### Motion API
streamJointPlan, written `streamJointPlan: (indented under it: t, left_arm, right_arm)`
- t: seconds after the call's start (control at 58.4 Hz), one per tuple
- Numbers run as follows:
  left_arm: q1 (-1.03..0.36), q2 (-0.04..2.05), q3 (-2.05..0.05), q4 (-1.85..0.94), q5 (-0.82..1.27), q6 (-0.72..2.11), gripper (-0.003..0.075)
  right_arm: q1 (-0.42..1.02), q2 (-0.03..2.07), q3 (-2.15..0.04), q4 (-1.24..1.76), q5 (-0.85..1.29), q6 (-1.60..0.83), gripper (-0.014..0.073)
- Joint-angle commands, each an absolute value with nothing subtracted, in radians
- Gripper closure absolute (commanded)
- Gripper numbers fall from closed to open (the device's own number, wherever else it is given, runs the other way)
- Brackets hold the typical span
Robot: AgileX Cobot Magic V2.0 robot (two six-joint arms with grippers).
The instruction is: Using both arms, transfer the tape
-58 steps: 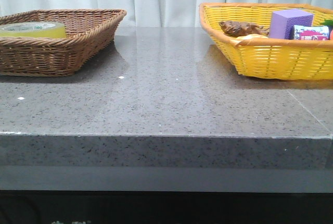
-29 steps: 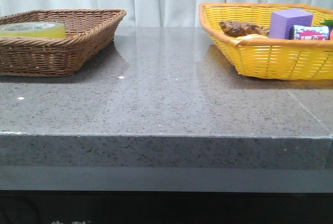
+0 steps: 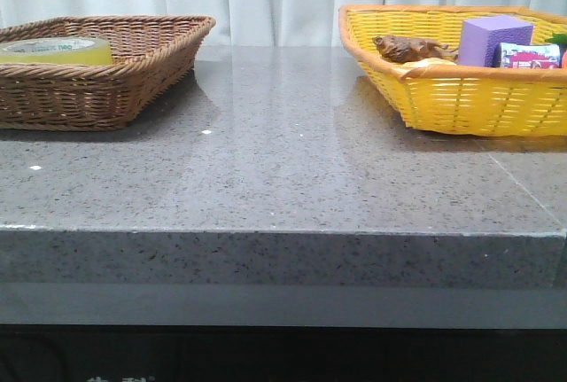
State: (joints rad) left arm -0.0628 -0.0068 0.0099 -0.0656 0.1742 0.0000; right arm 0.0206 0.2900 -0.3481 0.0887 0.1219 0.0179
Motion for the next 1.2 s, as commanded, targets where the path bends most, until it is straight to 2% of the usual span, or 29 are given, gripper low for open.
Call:
streamJointPlan:
  t: [0.0, 0.24, 0.633, 0.838, 1.181]
  left_arm:
    - [-0.062, -0.023, 0.049, -0.068, 0.085, 0.000, 0.0740]
    - [-0.062, -0.023, 0.049, -0.068, 0.085, 0.000, 0.0740]
    - [-0.062, -0.023, 0.049, -0.068, 0.085, 0.000, 0.0740]
    - [-0.062, -0.023, 0.049, -0.068, 0.085, 0.000, 0.0740]
    - [-0.062, -0.023, 0.049, -0.068, 0.085, 0.000, 0.0740]
  right_arm:
    - [0.015, 0.297, -0.363, 0.066, 0.033, 0.015, 0.0643]
    - [0.015, 0.253, -0.215, 0.073, 0.037, 0.015, 0.0643]
    - [0.015, 0.025, 0.002, 0.092, 0.037, 0.015, 0.0643]
    - [0.015, -0.036, 0.002, 0.093, 0.126, 0.015, 0.0643]
    - [0.015, -0.037, 0.002, 0.093, 0.128, 0.015, 0.0643]
